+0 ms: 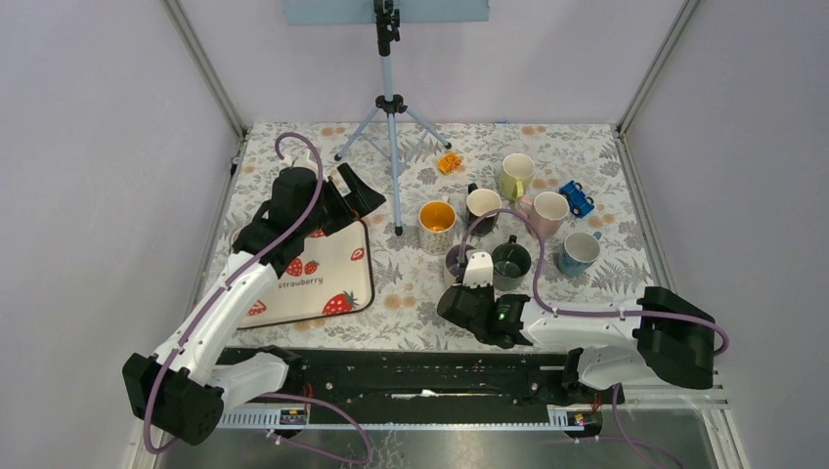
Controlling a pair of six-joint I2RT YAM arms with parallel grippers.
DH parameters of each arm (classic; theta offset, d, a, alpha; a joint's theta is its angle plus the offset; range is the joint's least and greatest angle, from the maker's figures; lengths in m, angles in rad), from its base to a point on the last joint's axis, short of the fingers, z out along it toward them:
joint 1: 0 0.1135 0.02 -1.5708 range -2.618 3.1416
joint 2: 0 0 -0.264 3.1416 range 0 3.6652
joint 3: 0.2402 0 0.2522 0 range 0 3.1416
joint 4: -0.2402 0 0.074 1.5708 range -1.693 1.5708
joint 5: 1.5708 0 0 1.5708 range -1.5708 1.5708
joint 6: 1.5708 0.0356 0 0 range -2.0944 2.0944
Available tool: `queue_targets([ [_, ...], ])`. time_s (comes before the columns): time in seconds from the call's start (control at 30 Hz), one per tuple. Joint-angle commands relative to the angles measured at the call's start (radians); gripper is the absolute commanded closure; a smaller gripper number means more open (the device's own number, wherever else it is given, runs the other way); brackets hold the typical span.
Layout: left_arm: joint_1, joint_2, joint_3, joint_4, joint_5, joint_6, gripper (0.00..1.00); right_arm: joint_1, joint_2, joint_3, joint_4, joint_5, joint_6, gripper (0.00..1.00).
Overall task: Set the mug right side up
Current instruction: Place the cup at the center of the board.
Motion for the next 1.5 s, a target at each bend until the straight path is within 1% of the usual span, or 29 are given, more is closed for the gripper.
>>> queue_targets([
  [0.0,-0.001,-0.007,-0.003,0.034,0.014,-0.003,0.01,-0.033,0.046,0.018,-0.068,0.038,0.003,1.0],
  [0.13,-0.001,-0.007,-0.005,0.035,0.018,-0.006,0.01,-0.072,0.036,0.02,-0.06,0.008,-0.026,1.0],
  [0.27,-0.001,-0.006,-0.006,0.035,0.019,-0.006,0.01,-0.117,0.003,0.015,-0.043,-0.038,-0.057,0.93],
  [0.47,-0.001,-0.007,-0.012,0.037,0.021,-0.008,0.01,-0.146,-0.021,0.024,-0.046,-0.07,-0.08,0.73],
  [0.7,-0.001,-0.004,-0.02,0.036,0.019,-0.009,0.01,-0.173,-0.033,0.025,-0.035,-0.098,-0.098,0.56],
  [1.0,-0.001,-0.006,-0.023,0.034,0.022,-0.009,0.01,-0.177,-0.085,0.066,-0.051,-0.136,-0.134,0.3],
  [1.27,0.0,0.002,-0.023,0.006,-0.007,-0.023,0.01,-0.177,-0.149,0.114,-0.139,-0.157,-0.146,0.01],
  [1.47,0.0,0.008,-0.018,-0.038,-0.055,-0.047,0.01,-0.177,-0.215,0.138,-0.183,-0.184,-0.15,0.0],
])
